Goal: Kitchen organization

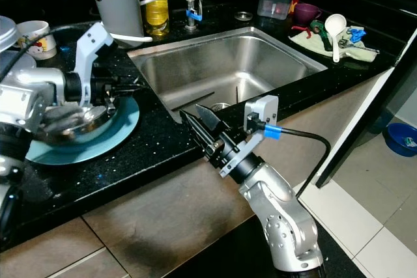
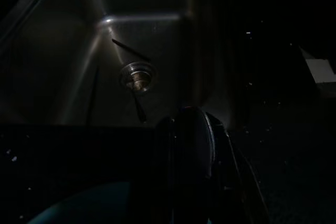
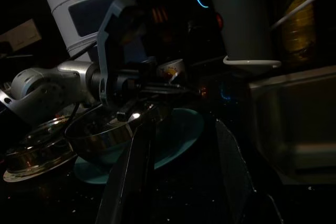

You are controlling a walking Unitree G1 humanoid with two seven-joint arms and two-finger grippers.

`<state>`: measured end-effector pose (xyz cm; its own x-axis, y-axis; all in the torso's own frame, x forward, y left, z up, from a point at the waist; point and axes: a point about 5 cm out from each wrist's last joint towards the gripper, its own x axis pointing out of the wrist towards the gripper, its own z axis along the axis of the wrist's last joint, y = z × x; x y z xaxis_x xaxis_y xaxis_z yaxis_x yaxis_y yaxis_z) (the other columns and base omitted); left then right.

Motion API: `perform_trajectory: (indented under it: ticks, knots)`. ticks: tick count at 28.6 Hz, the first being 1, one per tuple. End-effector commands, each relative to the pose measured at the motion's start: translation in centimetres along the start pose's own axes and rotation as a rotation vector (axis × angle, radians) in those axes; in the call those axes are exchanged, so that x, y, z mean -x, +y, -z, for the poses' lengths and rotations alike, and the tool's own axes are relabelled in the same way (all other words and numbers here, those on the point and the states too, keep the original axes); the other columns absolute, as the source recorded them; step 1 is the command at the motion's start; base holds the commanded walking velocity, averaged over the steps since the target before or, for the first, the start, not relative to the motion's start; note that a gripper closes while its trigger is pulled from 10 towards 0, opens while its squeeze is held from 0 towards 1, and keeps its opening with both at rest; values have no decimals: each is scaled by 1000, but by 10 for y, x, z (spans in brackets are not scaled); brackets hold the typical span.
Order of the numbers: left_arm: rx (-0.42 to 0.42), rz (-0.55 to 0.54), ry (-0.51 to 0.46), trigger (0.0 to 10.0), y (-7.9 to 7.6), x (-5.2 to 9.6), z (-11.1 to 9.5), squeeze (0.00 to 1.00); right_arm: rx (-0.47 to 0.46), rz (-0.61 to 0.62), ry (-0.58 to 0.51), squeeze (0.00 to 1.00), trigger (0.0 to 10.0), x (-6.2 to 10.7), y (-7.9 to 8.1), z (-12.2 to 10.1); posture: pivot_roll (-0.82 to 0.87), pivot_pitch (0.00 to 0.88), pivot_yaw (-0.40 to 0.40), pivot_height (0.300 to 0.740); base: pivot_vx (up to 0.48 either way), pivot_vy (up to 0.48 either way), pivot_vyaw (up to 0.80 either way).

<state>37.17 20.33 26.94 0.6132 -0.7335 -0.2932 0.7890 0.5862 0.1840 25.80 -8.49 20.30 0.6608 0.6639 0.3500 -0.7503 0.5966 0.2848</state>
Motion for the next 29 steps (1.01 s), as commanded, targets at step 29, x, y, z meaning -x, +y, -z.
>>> perform_trajectory:
  ticks: [29]
  knots:
    - [-72, -184, -730, 0, 13, 62, -128, 0, -18, 83, -53, 0, 10000, -3, -13, -8, 71, 0, -86, 740, 0, 0, -106]
